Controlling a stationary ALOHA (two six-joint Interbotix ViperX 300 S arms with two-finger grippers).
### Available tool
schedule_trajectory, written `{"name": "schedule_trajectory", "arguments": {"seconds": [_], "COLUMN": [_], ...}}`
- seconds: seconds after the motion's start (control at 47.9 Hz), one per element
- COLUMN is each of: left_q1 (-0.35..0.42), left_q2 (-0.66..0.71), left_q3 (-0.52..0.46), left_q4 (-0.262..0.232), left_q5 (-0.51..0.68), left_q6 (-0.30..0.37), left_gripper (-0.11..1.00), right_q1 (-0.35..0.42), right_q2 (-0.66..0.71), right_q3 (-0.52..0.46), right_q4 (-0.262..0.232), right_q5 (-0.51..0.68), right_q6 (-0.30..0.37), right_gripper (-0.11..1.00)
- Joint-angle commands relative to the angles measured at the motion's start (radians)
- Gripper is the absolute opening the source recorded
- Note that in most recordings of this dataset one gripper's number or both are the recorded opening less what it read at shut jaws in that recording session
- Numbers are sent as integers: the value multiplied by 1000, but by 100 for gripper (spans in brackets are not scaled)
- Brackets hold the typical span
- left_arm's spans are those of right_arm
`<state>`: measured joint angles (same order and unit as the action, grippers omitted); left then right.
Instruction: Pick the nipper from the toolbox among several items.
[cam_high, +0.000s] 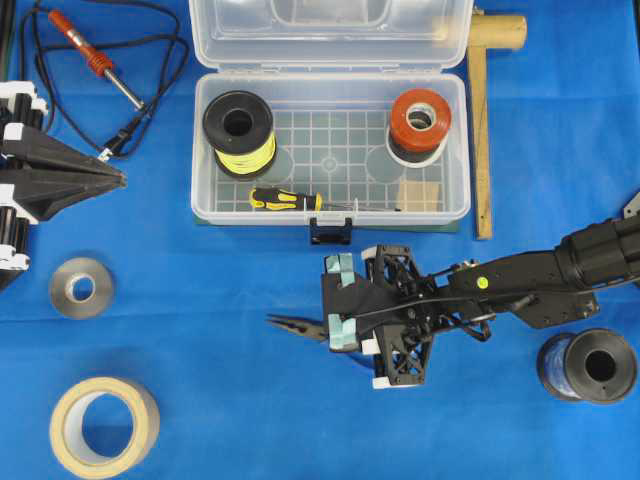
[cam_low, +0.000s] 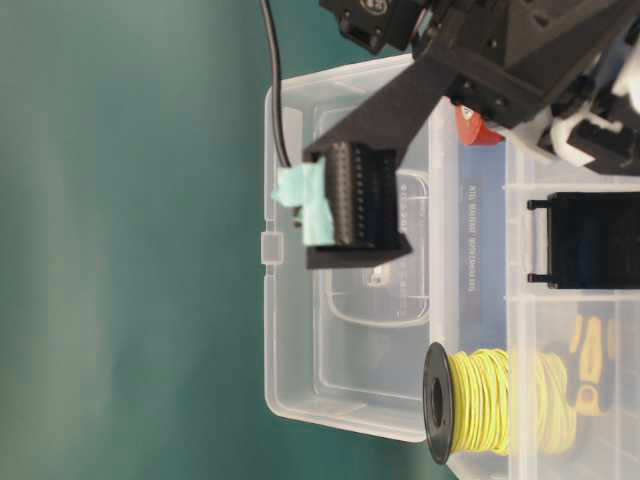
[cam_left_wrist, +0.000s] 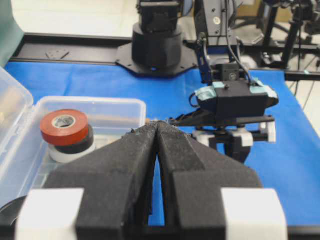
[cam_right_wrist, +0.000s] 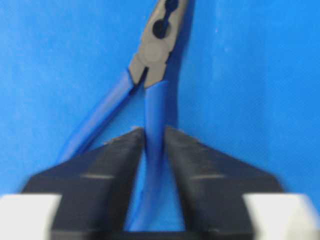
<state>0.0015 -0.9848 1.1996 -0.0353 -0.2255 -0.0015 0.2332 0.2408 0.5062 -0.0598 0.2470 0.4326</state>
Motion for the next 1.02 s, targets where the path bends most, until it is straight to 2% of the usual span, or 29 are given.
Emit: {"name": "schedule_trajectory", "arguments": {"seconds": [0.0,0.104,0.188,0.292,0.418,0.501,0.668,1.003], "left_q1": [2,2,2,2,2,2,2,2], "left_q2": [3,5,5,5,5,3,5,3], "left_q3": [-11,-11,-11,-11,-11,-11,-9,-8], "left_q4": [-2,-2,-3,-3,-3,-3,-3,-3], "left_q5": [-3,-3,-3,-2,8,11,14,12], "left_q6": [-3,-5,-5,-5,-11,-17,-17,-17], "left_gripper": [0,0,0,0,0,0,0,0], "right_q1": [-3,-6,-8,-8,-14,-28,-74,-117], "right_q2": [-43,-109,-181,-293,-431,-528,-713,-1054], "right_q3": [-29,-31,-28,-21,9,64,210,474], "right_q4": [-8,-44,-81,-141,-216,-249,-253,-253], "right_q5": [32,83,123,172,235,250,218,67], "right_q6": [-11,-14,-12,-12,-3,2,6,20], "right_gripper": [42,73,85,80,80,80,80,80]}}
